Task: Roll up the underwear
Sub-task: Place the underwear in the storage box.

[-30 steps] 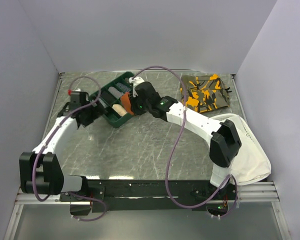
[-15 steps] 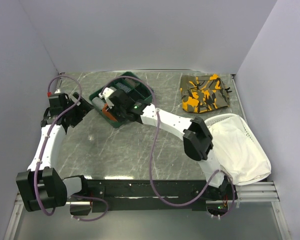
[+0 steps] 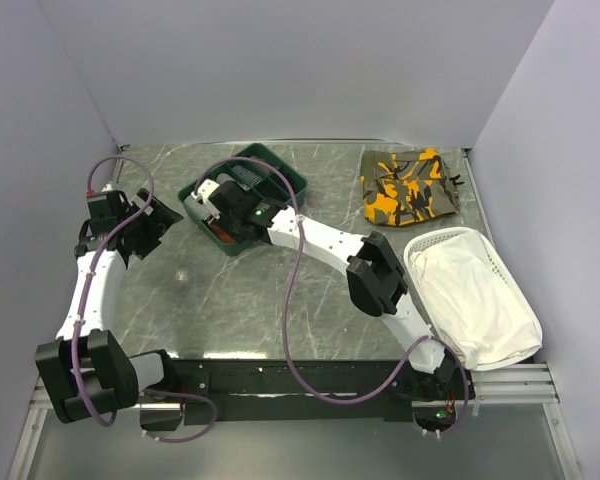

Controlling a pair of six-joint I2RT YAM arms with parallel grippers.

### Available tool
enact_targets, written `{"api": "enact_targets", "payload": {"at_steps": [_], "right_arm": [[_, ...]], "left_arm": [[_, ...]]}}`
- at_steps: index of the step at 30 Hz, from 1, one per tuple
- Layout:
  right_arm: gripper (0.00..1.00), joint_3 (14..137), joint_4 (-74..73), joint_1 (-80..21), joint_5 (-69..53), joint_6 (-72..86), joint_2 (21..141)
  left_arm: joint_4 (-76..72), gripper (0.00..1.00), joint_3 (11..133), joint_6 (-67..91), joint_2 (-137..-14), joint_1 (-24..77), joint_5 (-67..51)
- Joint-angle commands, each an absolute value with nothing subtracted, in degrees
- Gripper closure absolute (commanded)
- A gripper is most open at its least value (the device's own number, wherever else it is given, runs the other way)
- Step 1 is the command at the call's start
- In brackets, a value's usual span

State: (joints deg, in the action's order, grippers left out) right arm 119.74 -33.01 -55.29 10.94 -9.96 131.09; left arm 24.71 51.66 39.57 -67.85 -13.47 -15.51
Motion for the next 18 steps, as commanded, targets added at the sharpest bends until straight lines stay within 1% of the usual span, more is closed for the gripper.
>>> {"api": "enact_targets", "payload": {"at_steps": [1,13,18], "right_arm": [[1.0,125.1,-35.6,-56.2,9.8,-11.7,132.9],[1.0,131.5,-39.3,-56.9,3.4,-9.9,138.1],[1.0,129.0,-37.7,-55.8,0.8,-6.2,137.9]], "left_arm": [[22.6,0.04,50.9,37.9,-68.4,-14.3,-18.5],[22.1,0.04,49.9,37.2,-68.8,-15.5,-19.8],[22.3,0.04,49.7,36.7,-68.9,-15.9,-19.8]]}}
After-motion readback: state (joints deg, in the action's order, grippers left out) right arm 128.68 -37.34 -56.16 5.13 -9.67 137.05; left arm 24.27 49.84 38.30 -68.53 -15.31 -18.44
